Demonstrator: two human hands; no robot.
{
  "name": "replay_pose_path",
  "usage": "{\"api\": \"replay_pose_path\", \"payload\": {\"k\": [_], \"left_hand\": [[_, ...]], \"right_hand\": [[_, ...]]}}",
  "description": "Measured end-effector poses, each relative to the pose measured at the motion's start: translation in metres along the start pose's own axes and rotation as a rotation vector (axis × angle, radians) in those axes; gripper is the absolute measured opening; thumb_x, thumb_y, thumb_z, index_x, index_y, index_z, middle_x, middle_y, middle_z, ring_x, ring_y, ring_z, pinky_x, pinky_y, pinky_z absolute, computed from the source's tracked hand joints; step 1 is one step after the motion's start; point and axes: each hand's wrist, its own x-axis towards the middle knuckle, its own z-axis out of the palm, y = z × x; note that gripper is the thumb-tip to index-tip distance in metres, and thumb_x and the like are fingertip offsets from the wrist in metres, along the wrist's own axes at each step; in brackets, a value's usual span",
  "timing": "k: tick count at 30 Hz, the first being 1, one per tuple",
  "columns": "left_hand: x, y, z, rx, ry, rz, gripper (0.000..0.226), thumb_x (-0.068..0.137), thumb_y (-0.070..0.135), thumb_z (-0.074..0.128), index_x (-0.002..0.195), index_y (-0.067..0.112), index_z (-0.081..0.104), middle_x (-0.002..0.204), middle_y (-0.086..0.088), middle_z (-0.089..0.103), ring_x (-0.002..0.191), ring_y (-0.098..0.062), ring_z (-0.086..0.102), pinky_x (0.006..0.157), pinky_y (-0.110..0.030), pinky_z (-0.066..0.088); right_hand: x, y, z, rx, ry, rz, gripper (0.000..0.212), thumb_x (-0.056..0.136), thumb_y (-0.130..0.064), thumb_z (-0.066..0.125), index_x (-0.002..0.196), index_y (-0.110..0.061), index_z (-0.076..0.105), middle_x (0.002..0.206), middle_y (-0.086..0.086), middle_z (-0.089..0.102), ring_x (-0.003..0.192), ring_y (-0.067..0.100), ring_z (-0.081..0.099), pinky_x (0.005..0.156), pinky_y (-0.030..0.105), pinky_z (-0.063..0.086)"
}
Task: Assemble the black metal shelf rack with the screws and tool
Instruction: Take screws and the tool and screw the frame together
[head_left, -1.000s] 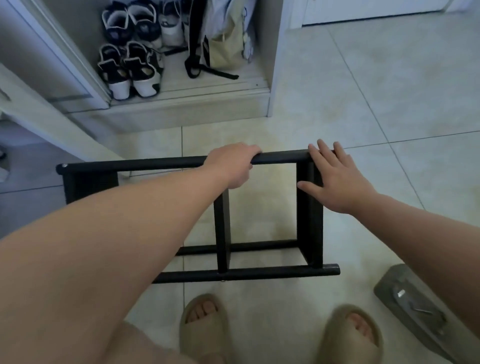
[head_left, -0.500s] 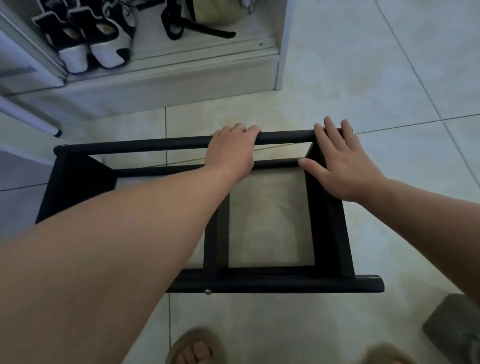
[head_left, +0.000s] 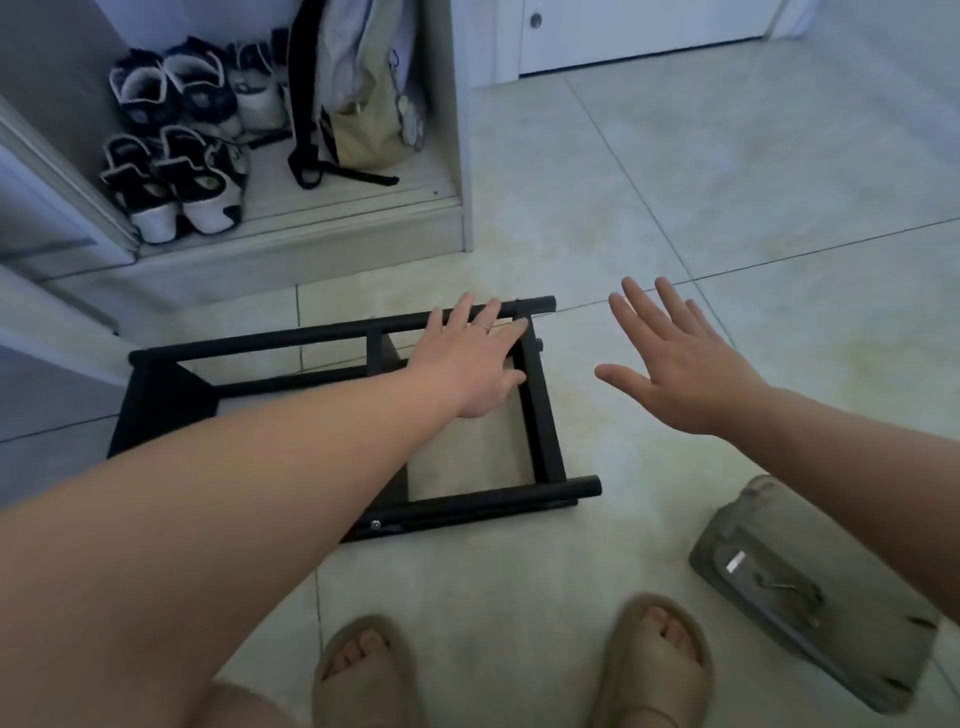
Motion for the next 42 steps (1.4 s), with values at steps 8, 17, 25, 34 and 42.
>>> {"api": "replay_pose_path", "payload": {"k": [8,17,25,34,42], "left_hand": [[-0.049,0.121,-0.038,0.018,0.030,0.156,0.071,0.098,0.066,0.028,0.157,0.040,-0.003,0.168,0.001,-0.009,0.153,-0.031,-0.011,0.122,-0.055,0.002],[-0.019,0.212,0.016,-0.004,-0.228,0.299,0.073,0.100,0.062,0.031,0.159,0.032,0.000,0.168,-0.002,0.004,0.153,-0.030,0.005,0.121,-0.052,0.018],[0.033,0.245,0.101,-0.221,-0.529,0.262,0.064,0.100,0.048,0.049,0.154,0.019,0.029,0.151,-0.008,0.045,0.137,-0.030,0.043,0.110,-0.038,0.037],[0.052,0.270,0.159,-0.580,-0.556,0.145,0.015,0.096,0.023,0.049,0.110,0.021,0.055,0.109,-0.006,0.067,0.084,-0.023,0.058,0.065,-0.029,0.039],[0.052,0.267,0.169,-0.714,-0.570,0.106,0.005,0.096,0.021,0.052,0.091,0.022,0.053,0.090,-0.003,0.069,0.086,-0.025,0.065,0.059,-0.028,0.041]], "right_hand": [[-0.140,0.054,-0.031,-0.054,0.001,0.126,0.098,0.081,-0.079,0.000,0.162,-0.026,-0.010,0.167,-0.010,-0.023,0.154,0.021,-0.025,0.125,0.041,-0.009],[-0.179,0.129,0.036,0.062,-0.267,0.300,0.081,0.100,-0.067,0.026,0.163,-0.026,-0.002,0.171,-0.006,-0.003,0.158,0.020,-0.002,0.127,0.041,0.008],[-0.159,0.174,0.150,0.134,-0.598,0.397,0.045,0.106,-0.040,0.044,0.147,-0.022,0.051,0.142,0.008,0.059,0.130,0.030,0.055,0.105,0.039,0.046],[-0.158,0.199,0.224,0.123,-0.683,0.367,0.036,0.095,-0.028,0.062,0.131,-0.026,0.060,0.127,0.000,0.066,0.116,0.026,0.062,0.081,0.031,0.048],[-0.158,0.211,0.254,-0.022,-0.651,0.296,0.025,0.097,-0.014,0.056,0.122,-0.015,0.058,0.128,0.007,0.058,0.113,0.032,0.061,0.084,0.040,0.054]]}}
